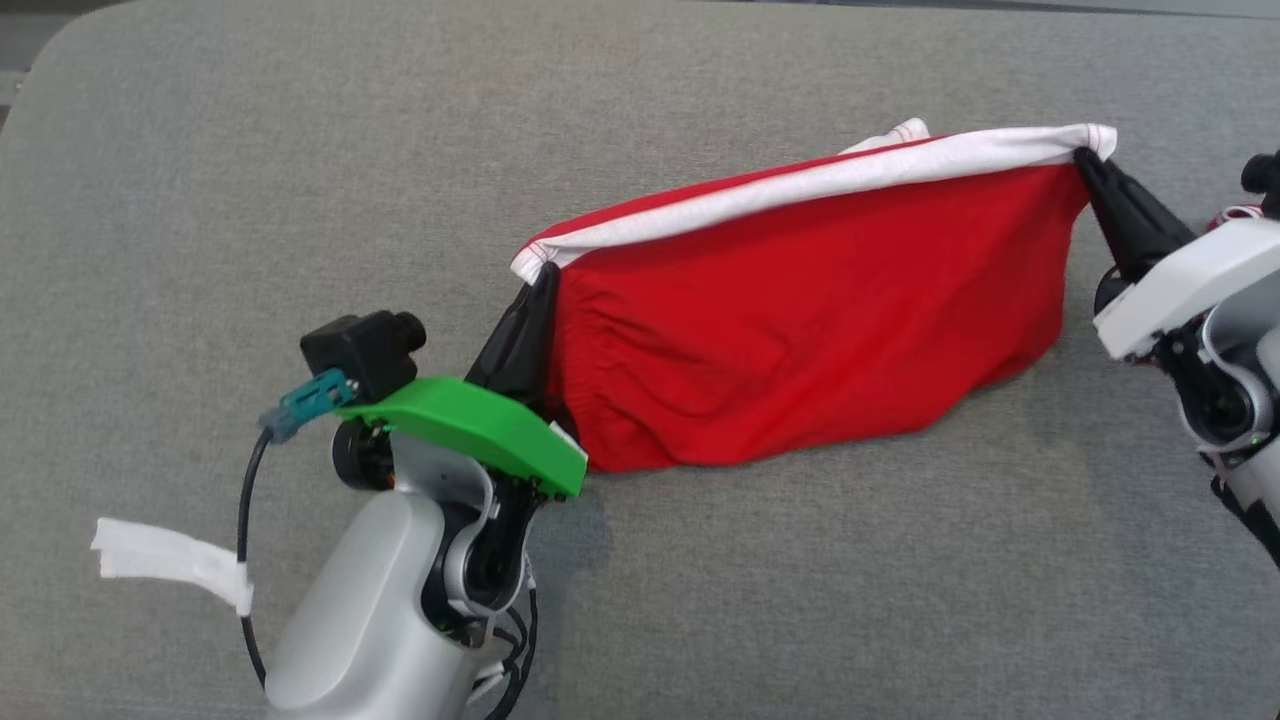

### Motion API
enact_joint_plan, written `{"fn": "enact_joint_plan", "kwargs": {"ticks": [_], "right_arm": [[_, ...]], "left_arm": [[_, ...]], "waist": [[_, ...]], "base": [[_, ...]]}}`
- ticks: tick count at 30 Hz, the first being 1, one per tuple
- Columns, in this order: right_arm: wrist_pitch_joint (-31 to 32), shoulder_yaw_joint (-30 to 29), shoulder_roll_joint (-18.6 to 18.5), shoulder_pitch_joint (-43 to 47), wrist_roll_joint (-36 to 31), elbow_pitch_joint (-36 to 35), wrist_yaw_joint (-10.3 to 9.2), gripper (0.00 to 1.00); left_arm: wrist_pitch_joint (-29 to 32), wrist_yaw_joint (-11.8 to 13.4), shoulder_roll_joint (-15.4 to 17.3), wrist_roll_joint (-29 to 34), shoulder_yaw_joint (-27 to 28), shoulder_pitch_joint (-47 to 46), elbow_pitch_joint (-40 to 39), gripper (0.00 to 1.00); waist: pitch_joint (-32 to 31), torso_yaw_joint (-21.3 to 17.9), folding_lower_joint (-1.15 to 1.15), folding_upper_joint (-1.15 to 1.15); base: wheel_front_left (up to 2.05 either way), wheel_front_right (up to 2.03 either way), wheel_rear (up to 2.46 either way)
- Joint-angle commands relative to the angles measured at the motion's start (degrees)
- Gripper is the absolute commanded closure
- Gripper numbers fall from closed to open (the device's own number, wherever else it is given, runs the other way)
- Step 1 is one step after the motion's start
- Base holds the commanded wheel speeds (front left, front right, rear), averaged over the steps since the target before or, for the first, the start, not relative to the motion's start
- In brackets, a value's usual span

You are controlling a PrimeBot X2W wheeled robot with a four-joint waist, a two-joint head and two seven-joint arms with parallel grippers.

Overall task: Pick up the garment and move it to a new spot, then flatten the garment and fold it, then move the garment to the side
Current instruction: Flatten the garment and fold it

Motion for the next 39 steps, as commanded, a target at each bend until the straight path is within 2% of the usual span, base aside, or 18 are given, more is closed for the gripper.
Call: {"fn": "enact_joint_plan", "kwargs": {"ticks": [1, 7, 17, 23, 24, 25, 26, 27, 28, 30, 34, 39], "right_arm": [[1.2, 0.5, -0.3, -4.8, -1.0, 3.8, -0.01, 1.0], [3.0, 3.2, 0.5, -12.8, -2.5, 11.4, -0.01, 1.0], [4.1, 8.3, 1.1, -15.5, -1.0, 17.1, -0.01, 1.0], [4.1, 11.3, 0.7, -15.8, -0.6, 19.8, -0.01, 1.0], [4.2, 11.8, 0.5, -15.9, -0.9, 20.5, -0.01, 0.96], [4.4, 12.5, 0.4, -16.0, -1.2, 20.8, -0.01, 0.76], [4.0, 13.2, 0.3, -16.0, -1.9, 21.0, -0.01, 0.57], [3.9, 13.8, 0.3, -16.0, -2.1, 21.3, -0.01, 0.0], [3.7, 14.3, 0.0, -16.1, -2.6, 21.4, -0.01, 0.0], [3.4, 15.6, -1.0, -16.6, -4.4, 21.8, -0.02, 0.0], [5.3, 16.2, -0.3, -17.7, -6.6, 22.1, -0.02, 0.0], [8.8, 16.3, 0.3, -17.3, -9.6, 22.6, -0.02, 0.0]], "left_arm": [[-0.8, 0.6, -0.8, -0.4, -0.7, -4.9, 5.5, 1.0], [-2.0, 0.0, -1.4, -3.1, -4.8, -11.8, 16.3, 1.0], [-5.2, 0.6, -1.4, -11.9, -12.6, -15.3, 22.5, 1.0], [-6.4, 1.1, -1.4, -13.2, -15.1, -16.3, 26.8, 1.0], [-6.5, 0.9, -1.4, -13.1, -15.6, -16.4, 27.5, 1.0], [-6.6, 0.7, -1.4, -12.9, -16.1, -16.4, 28.0, 0.98], [-6.7, 0.5, -1.4, -12.6, -16.4, -16.4, 28.5, 0.81], [-7.0, 0.3, -1.4, -12.4, -16.6, -16.2, 28.9, 0.64], [-7.3, 0.3, -1.4, -12.2, -16.8, -16.0, 29.1, 0.0], [-8.3, 0.4, -0.7, -11.1, -17.3, -15.3, 28.8, 0.0], [-11.7, 3.1, 3.4, -7.3, -18.5, -12.3, 24.6, 0.0], [-14.0, 8.6, 10.3, -0.4, -20.1, -6.8, 13.2, 0.0]], "waist": [[6.3, 6.6, 0.0, 0.62], [8.0, 8.8, 0.0, 0.62], [6.9, 9.7, 0.0, 0.62], [5.2, 8.7, 0.0, 0.62], [4.9, 8.5, 0.0, 0.62], [4.6, 8.4, 0.0, 0.62], [4.3, 8.2, 0.0, 0.62], [3.8, 8.1, 0.0, 0.62], [3.4, 8.0, 0.0, 0.62], [2.6, 7.7, 0.0, 0.62], [0.9, 6.0, 0.0, 0.62], [0.9, 5.9, 0.0, 0.62]], "base": [[0.0, 0.0, 0.0], [0.0, 0.0, 0.0], [0.0, 0.0, 0.0], [0.0, 0.0, 0.0], [0.0, 0.0, 0.0], [0.0, 0.0, 0.0], [0.0, 0.0, 0.0], [0.0, 0.0, 0.0], [0.0, 0.0, 0.0], [0.0, 0.0, 0.0], [0.0, 0.0, 0.0], [0.0, 0.0, 0.0]]}}
